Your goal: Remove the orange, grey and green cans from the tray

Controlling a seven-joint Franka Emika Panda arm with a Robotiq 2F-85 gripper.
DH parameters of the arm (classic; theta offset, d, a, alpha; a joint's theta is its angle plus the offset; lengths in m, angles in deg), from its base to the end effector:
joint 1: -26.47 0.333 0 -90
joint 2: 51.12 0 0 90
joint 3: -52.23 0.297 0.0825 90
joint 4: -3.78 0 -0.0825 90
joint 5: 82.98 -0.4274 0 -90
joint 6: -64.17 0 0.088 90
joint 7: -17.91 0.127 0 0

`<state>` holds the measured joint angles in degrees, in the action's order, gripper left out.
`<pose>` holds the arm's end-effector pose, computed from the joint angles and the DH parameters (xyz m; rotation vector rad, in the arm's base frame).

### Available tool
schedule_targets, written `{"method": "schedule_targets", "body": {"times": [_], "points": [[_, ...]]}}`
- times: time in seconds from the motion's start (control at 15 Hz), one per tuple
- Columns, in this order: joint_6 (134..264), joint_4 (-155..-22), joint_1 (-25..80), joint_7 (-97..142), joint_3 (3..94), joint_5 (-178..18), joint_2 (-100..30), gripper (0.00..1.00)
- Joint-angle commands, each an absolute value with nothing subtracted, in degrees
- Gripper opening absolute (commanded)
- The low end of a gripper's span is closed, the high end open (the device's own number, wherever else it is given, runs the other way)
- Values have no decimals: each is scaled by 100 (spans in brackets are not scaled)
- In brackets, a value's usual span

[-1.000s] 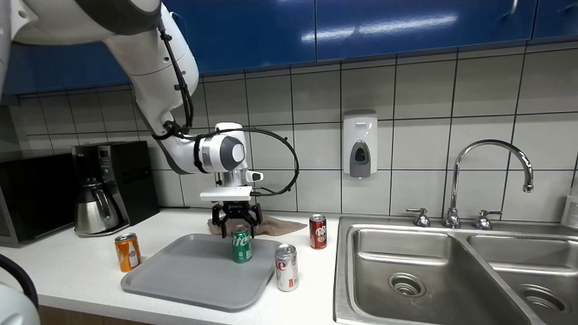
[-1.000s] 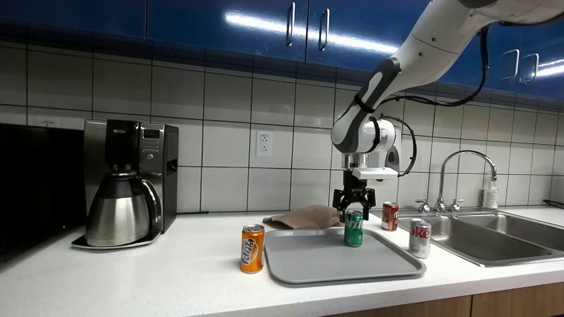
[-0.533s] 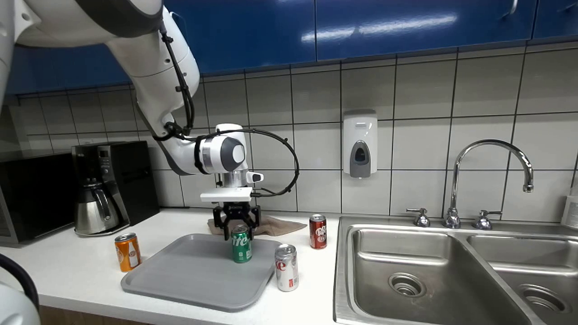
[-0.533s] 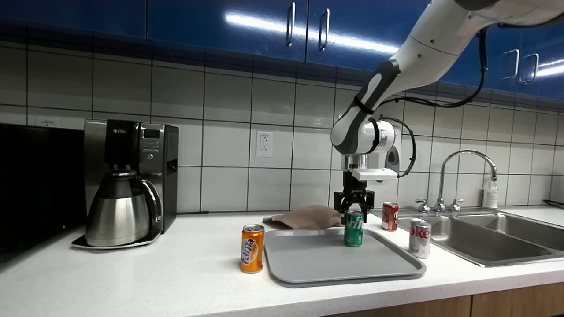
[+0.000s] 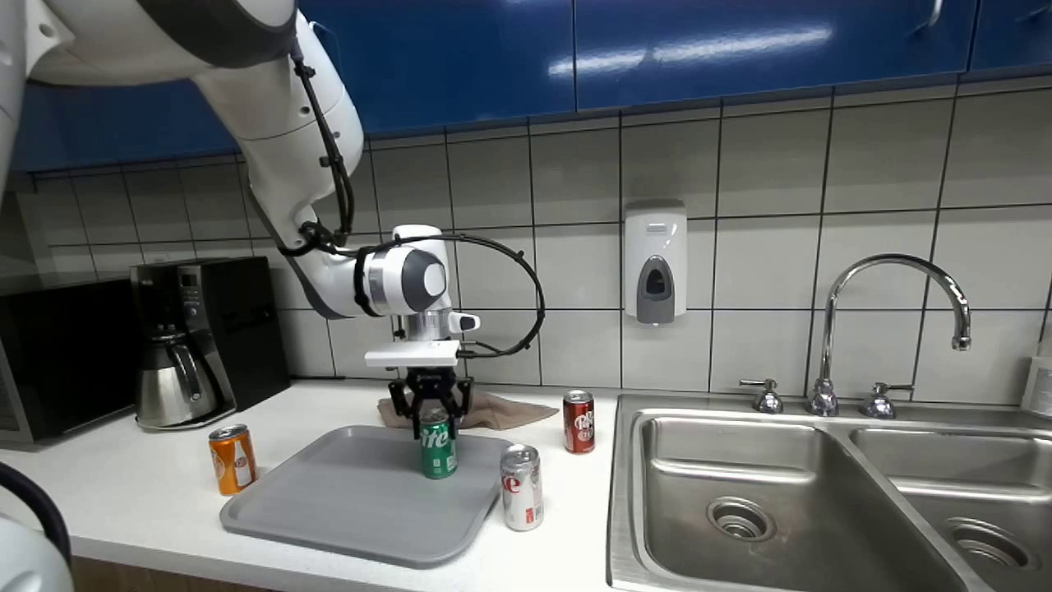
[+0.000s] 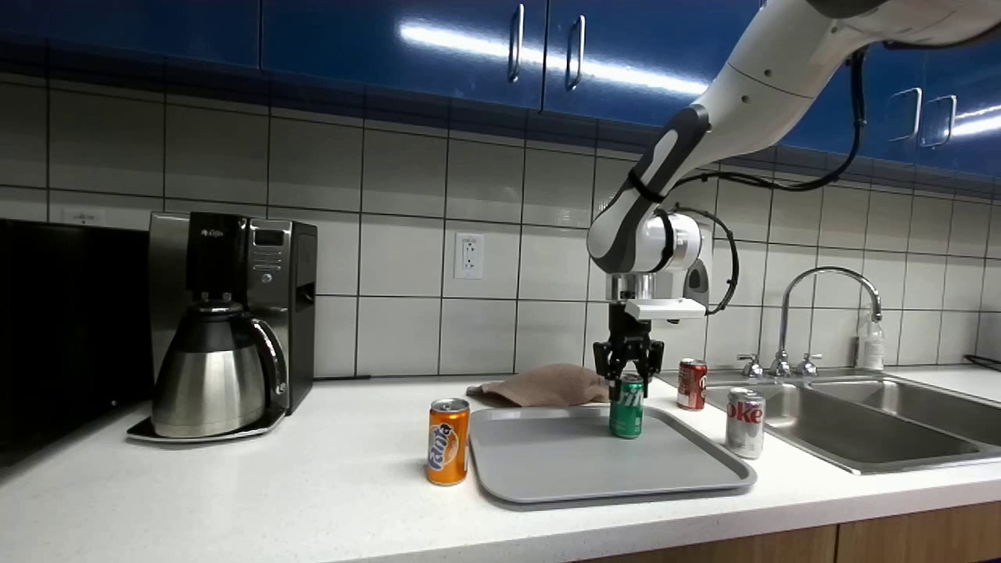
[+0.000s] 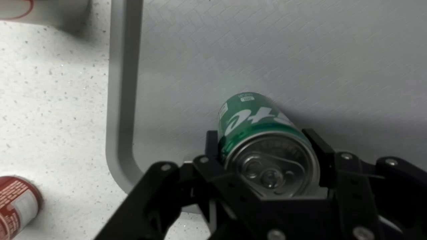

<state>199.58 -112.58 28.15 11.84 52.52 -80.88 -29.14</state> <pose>0.6145 0.0202 0.1817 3.1084 0.2598 -0.0810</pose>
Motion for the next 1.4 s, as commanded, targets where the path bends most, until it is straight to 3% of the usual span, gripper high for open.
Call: {"method": "schedule_targets", "body": {"times": [0.0, 1.33], "points": [[19790, -11168, 2760, 1262, 5247, -8037, -3070, 38], [19702, -11136, 2156, 1259, 4681, -8070, -3497, 38]]}}
